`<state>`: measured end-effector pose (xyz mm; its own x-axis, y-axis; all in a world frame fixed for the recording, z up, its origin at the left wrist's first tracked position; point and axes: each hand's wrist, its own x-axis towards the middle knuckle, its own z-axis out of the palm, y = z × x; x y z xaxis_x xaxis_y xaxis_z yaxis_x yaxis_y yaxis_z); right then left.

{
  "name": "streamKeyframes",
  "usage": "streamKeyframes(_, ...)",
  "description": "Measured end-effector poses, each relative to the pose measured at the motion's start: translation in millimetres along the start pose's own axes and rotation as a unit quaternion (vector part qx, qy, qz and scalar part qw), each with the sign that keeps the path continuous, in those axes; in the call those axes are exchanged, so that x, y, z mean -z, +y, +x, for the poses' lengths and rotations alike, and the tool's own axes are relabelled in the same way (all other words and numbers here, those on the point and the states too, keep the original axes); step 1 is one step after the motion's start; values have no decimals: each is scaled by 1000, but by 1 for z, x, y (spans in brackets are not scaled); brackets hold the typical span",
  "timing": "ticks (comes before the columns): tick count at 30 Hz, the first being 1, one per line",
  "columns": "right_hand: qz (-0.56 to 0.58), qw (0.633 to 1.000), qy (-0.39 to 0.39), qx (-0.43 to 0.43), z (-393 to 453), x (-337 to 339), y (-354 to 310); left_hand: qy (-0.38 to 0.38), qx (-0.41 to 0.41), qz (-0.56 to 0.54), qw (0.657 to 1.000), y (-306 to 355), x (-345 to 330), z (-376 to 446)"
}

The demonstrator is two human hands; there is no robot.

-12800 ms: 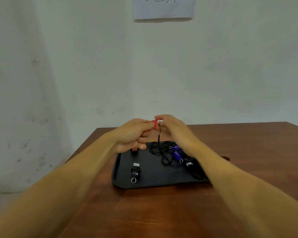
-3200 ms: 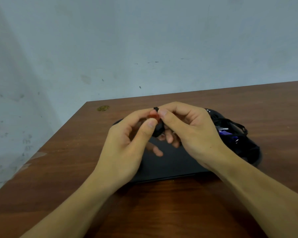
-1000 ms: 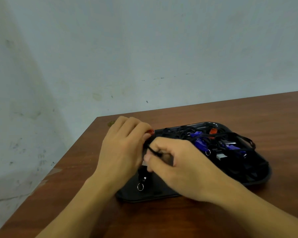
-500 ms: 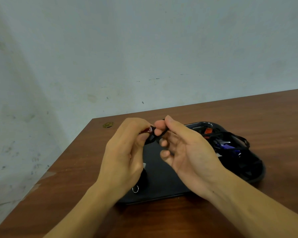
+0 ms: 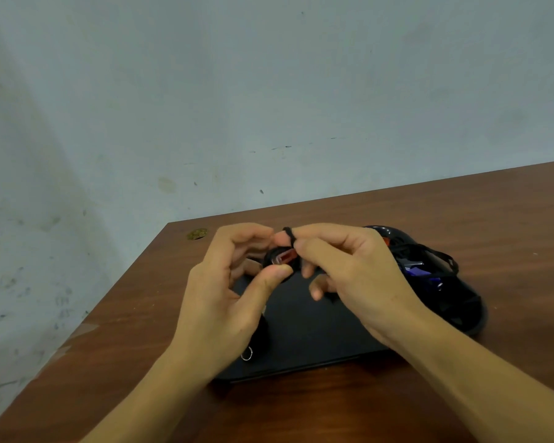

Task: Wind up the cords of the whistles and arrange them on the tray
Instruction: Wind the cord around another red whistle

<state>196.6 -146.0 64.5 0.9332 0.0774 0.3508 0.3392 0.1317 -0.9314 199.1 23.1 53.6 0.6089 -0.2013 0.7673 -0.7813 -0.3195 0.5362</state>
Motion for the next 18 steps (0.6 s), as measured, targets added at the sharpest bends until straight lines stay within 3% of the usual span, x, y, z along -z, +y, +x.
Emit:
streamKeyframes(4, -170, 982, -32, 75, 0, 8, 2, -34, 15, 45, 998, -7, 4, -1)
streamKeyframes(10, -354, 912, -76, 190, 2, 17, 3, -76, -41, 133, 987, -11, 7, 2)
streamKeyframes(13, -363, 901, -93, 220, 4, 20, 3, -70, 8, 50, 996, -10, 4, 1)
streamKeyframes(18, -314, 918, -91, 224, 8, 21, 7, -83, 98, -123, 984, -9, 4, 2)
